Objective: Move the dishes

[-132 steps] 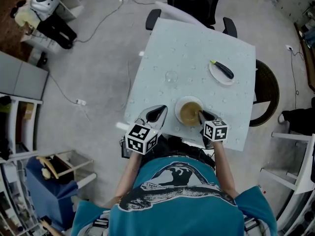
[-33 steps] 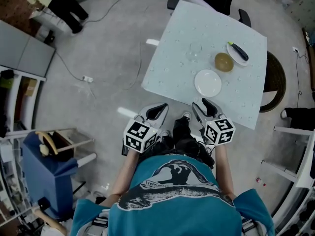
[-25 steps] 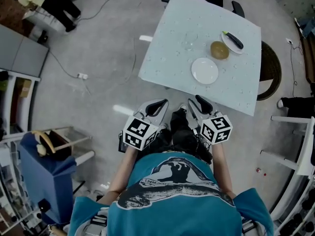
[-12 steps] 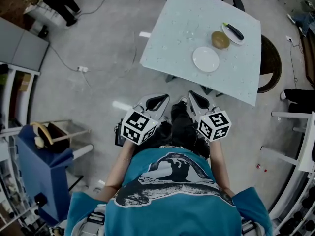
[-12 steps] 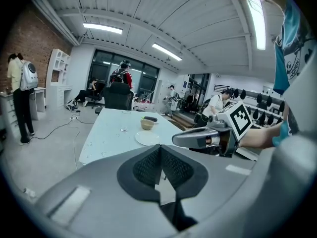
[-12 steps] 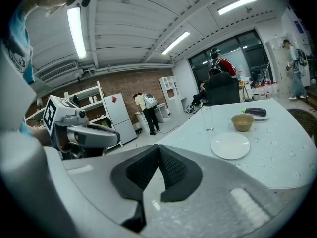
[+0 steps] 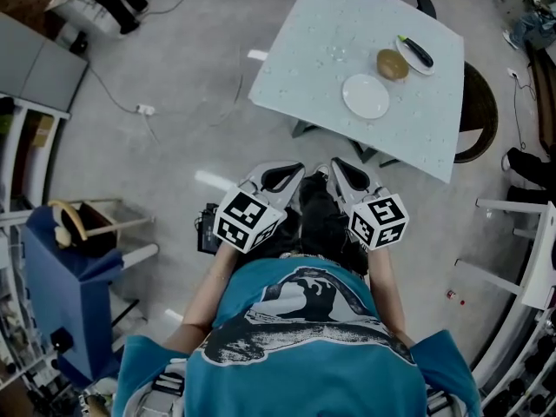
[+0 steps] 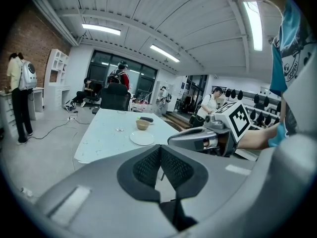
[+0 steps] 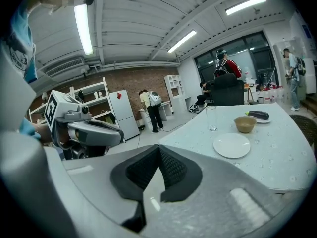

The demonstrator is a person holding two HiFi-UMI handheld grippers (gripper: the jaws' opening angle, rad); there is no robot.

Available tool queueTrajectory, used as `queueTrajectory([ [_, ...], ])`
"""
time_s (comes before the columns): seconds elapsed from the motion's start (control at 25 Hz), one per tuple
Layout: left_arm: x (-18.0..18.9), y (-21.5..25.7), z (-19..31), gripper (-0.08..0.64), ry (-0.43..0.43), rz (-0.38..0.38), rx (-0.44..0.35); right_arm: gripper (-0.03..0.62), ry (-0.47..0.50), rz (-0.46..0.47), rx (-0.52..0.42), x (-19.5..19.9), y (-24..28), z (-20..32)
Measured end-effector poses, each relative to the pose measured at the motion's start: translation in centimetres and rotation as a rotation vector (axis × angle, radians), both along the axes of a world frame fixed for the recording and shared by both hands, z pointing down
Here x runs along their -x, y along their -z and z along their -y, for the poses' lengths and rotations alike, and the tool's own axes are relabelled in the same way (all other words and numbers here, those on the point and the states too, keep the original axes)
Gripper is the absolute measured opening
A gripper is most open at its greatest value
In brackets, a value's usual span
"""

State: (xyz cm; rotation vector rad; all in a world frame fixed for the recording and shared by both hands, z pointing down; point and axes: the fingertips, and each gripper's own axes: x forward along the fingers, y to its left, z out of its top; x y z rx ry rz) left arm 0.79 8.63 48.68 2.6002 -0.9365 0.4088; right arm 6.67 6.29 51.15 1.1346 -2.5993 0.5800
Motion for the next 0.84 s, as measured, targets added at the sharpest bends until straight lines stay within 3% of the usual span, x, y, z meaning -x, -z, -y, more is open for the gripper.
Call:
queueTrajectory([
  [0.84,-2.5,-0.3,-1.3,0.012,-0.085,-0.001,0.003,0.002,0.000,-0.021,-0.019,-0.8,0.0,-1.4],
])
